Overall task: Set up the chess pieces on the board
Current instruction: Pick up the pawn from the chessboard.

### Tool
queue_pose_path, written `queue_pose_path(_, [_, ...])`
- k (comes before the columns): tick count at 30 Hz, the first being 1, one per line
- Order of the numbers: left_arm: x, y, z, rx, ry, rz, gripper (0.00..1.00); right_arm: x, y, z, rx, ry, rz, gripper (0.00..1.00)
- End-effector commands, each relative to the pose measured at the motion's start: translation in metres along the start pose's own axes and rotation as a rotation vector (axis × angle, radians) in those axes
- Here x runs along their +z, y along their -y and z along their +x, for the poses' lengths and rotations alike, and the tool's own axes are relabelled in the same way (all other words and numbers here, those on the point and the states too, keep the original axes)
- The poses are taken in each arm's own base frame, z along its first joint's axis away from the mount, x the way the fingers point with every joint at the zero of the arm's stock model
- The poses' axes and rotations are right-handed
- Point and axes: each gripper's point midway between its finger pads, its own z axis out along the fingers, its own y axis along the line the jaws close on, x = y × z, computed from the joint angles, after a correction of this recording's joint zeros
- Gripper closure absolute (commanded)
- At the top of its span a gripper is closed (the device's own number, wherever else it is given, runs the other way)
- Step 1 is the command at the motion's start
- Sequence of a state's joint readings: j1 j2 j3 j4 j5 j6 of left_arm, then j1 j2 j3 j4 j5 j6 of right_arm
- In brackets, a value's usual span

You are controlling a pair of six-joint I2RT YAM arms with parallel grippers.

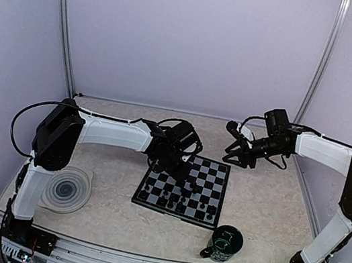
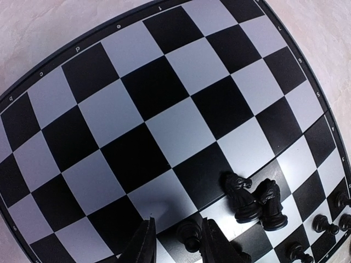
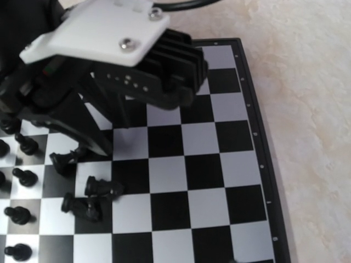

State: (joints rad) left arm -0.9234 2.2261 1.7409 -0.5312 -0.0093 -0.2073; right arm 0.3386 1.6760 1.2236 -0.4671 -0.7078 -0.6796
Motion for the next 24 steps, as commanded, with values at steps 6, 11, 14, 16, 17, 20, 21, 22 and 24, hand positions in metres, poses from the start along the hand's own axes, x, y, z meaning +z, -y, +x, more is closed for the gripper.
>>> queue_pose_path(6, [0.008,0.01,0.002,0.013,-0.019,0.052,0.86,0.008,-0.005,0.006,0.004,-0.022,-0.029,0.59])
queue_pose_path(11, [0.0,0.007,0.006,0.015,-0.03,0.032,0.93,0.008,-0.005,0.007,0.006,-0.024,-0.031,0.59])
queue_pose_path(14, [-0.014,0.003,0.006,0.011,-0.018,0.011,0.95,0.009,-0.006,0.007,0.008,-0.026,-0.033,0.59])
queue_pose_path(16, [-0.024,-0.005,0.008,0.008,-0.013,-0.031,0.95,0.009,-0.006,0.007,0.006,-0.025,-0.032,0.59])
queue_pose_path(17, [-0.031,-0.008,0.009,0.005,-0.009,-0.04,0.95,0.009,-0.006,0.007,0.006,-0.025,-0.034,0.59])
queue_pose_path(20, [-0.045,-0.014,0.02,-0.007,-0.016,-0.067,0.96,0.01,-0.006,0.007,0.006,-0.026,-0.035,0.59])
queue_pose_path(21, [-0.046,-0.017,0.027,-0.012,-0.026,-0.076,0.96,0.01,-0.006,0.007,0.006,-0.025,-0.035,0.59])
queue_pose_path(22, [-0.049,-0.019,0.032,-0.018,-0.03,-0.081,0.96,0.01,-0.007,0.007,0.006,-0.026,-0.037,0.59])
queue_pose_path(24, [-0.053,-0.02,0.042,-0.03,-0.043,-0.083,0.97,0.011,-0.007,0.007,0.008,-0.027,-0.039,0.59])
